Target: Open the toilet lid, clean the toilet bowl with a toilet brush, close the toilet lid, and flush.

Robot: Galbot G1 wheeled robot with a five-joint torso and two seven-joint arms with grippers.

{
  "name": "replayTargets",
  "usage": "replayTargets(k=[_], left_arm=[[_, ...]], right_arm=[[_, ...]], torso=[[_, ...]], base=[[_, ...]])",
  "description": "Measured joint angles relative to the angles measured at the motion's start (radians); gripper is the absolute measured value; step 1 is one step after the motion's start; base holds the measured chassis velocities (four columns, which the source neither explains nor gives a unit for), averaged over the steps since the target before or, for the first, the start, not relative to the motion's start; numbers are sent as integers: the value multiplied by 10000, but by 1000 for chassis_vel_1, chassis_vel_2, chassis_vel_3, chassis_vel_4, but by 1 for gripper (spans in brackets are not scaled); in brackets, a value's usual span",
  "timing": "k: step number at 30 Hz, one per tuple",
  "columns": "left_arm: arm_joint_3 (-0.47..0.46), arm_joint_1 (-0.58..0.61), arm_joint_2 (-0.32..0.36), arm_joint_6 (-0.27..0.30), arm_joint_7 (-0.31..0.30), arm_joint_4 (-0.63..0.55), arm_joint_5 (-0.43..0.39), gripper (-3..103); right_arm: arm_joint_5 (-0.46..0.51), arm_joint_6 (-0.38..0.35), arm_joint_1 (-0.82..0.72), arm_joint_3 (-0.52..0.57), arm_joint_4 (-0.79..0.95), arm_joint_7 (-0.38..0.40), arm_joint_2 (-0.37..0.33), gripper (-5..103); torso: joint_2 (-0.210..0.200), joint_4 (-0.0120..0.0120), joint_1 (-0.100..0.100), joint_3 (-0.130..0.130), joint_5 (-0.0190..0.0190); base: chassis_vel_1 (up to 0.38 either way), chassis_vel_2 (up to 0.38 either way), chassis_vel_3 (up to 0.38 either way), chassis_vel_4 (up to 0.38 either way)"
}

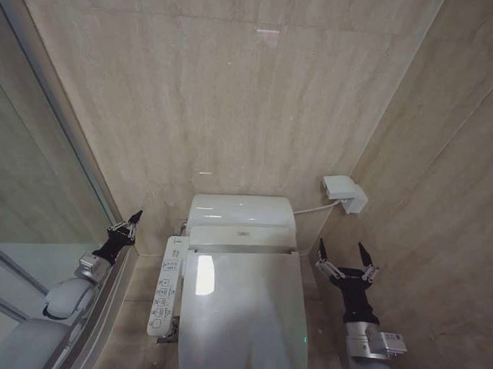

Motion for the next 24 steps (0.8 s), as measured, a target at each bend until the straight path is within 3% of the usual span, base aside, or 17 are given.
replayTargets(k=[3, 16, 24], left_arm=[[97, -244, -40, -392, 275, 536, 110, 0], [1009, -1370, 49, -1040, 1038, 1866, 427, 0], [1294, -1714, -37, -1912, 2152, 2541, 381, 0]], right_arm=[[0, 0, -1, 0, 0, 0, 0, 100], [0, 0, -1, 0, 0, 0, 0, 100], [0, 0, -1, 0, 0, 0, 0, 100]], torso=[[0, 2, 0, 0, 0], [0, 2, 0, 1, 2], [0, 3, 0, 1, 2]], base=[[0, 0, 0, 0], [0, 0, 0, 0], [0, 0, 0, 0]])
